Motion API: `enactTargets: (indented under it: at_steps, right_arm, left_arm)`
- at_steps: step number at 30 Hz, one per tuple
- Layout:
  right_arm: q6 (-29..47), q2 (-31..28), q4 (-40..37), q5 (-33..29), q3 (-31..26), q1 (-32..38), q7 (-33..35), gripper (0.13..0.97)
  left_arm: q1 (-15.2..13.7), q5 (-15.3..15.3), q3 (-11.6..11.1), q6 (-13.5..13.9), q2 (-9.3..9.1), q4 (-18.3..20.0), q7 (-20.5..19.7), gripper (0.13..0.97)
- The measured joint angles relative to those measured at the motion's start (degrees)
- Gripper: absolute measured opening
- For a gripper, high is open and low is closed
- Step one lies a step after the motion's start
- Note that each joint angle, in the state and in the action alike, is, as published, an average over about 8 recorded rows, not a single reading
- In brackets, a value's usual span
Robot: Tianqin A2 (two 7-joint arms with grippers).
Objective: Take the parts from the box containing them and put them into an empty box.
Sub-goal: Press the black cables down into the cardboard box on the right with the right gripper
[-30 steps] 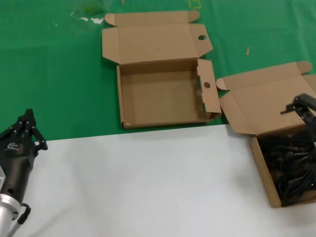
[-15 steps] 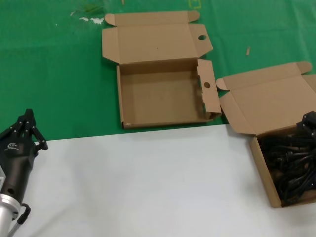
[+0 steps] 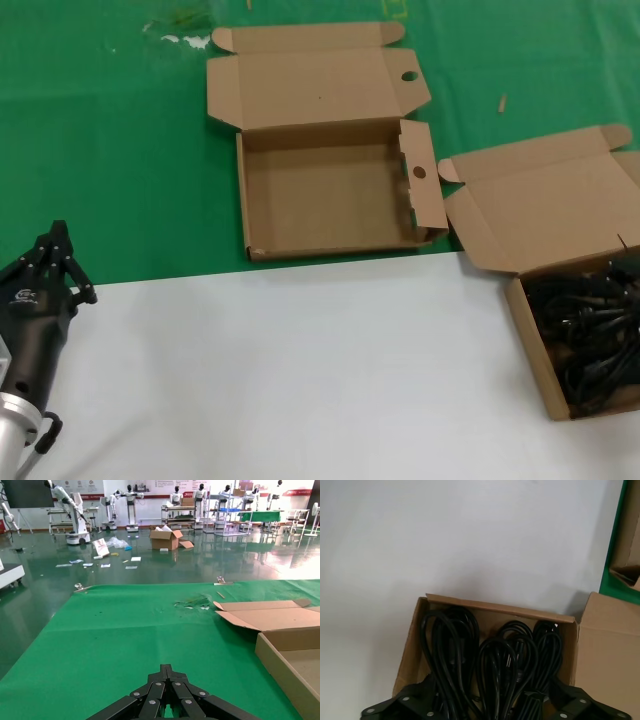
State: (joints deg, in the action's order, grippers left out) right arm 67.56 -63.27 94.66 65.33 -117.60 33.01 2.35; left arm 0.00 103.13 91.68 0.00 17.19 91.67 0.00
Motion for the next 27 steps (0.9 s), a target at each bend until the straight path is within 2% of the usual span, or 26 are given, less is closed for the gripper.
enactTargets:
  at_steps: [8,16,20,27]
  right_arm:
    - [0.2,2.2,-3.2,-1.0,0.8,0.7,1.4,0.714]
    - [0.6,3.6,-5.0,-1.6,1.4,1.4,2.0,0.502]
    - [0.8,4.0,-5.4,-1.6,1.6,1.5,2.0,0.502]
    - [0.7,4.6,-5.6,-1.5,2.0,1.3,2.0,0.339]
  left_arm:
    - [0.0,0.0,0.0,0.0,0.0,0.0,0.0,0.14]
    - [0.0,0.0,0.0,0.0,0.0,0.0,0.0,0.14]
    - [0.0,0.0,0.0,0.0,0.0,0.0,0.0,0.14]
    - [0.0,0.0,0.0,0.0,0.0,0.0,0.0,0.14]
